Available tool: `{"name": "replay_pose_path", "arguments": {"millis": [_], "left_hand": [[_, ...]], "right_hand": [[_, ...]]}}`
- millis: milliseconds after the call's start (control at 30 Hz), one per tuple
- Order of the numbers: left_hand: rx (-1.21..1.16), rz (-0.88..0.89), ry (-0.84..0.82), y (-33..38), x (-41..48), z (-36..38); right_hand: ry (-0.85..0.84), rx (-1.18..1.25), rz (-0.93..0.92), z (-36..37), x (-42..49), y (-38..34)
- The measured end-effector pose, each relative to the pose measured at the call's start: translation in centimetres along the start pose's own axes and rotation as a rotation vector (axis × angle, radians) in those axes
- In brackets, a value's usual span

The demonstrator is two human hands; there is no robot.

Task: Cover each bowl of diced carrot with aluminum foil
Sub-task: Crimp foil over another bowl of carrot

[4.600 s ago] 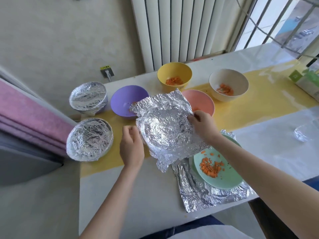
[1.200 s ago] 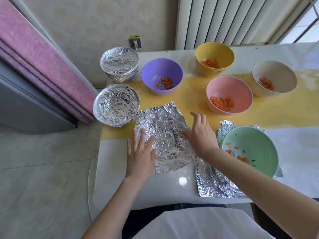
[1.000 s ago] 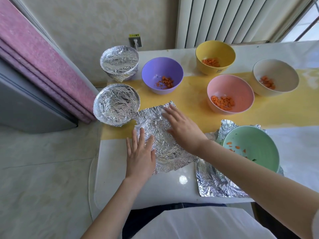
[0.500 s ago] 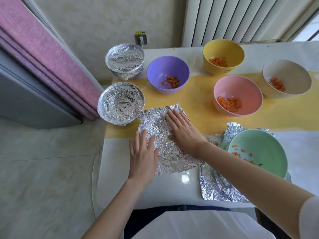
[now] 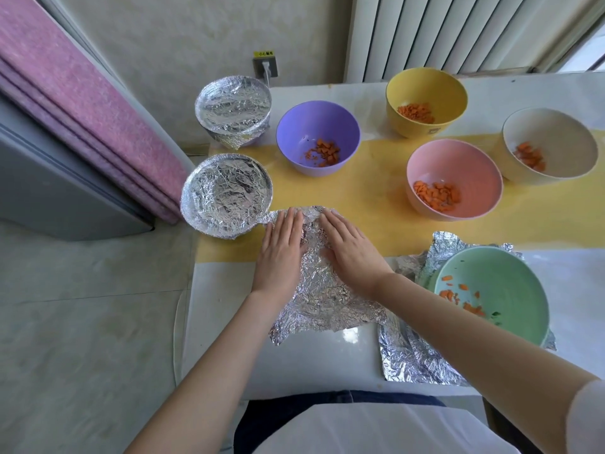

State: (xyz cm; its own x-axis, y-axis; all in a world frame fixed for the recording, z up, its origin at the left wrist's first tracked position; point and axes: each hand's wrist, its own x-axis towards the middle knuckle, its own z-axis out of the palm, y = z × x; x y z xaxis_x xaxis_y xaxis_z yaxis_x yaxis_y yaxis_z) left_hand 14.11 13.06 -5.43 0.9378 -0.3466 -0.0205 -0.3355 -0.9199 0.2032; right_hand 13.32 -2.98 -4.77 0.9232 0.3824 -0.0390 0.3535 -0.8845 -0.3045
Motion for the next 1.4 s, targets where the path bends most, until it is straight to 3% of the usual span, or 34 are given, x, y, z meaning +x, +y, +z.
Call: {"name": "replay_pose_path", "arguments": {"millis": [200, 333, 533, 633, 733, 833, 967, 1133, 1300, 1400], "left_hand": [[-0.257, -0.092, 0.063, 0.3, 0.2, -1.2], [-0.265, -0.182, 0.106, -0.3, -0.1, -1.7], [-0.229, -0.196, 0.175, -1.0, 0.2, -2.7], [-0.344, -0.191, 0.103, -1.1, 1.0, -4.4], [-0.622, -0.256, -0.030, -1.0, 1.8, -6.8], [-0.853, -0.290, -0.098, -1.2, 2.0, -8.4], [-1.085, -0.402, 0.006, -0.9, 1.5, -9.0], [-1.311, -0.645, 0.186, -0.8, 0.5, -8.5], [-1.427, -0.732, 0.263, -0.9, -0.2, -7.5], [-1.462, -0.731, 0.289, -0.7, -0.6, -6.9]], "right_hand": [[0.113, 0.279, 0.154, -0.2, -0.2, 0.2], [0.120, 0.325, 0.373, -1.0, -0.7, 0.3], [0.218, 0.434, 0.424, -2.8, -0.8, 0.4], [0.269, 0.581, 0.351, -3.9, -0.8, -0.2], [0.259, 0.695, 0.290, -5.0, -0.4, -0.2], [0.324, 0.789, 0.349, -5.9, 0.0, 0.6], [0.383, 1.023, 0.583, -5.9, -0.3, 1.7], [0.443, 1.101, 0.795, -5.6, -1.7, 1.8], [0.222, 1.100, 0.725, -4.6, -2.0, 1.1], [0.231, 1.022, 0.753, -4.2, -1.8, 0.9]]}}
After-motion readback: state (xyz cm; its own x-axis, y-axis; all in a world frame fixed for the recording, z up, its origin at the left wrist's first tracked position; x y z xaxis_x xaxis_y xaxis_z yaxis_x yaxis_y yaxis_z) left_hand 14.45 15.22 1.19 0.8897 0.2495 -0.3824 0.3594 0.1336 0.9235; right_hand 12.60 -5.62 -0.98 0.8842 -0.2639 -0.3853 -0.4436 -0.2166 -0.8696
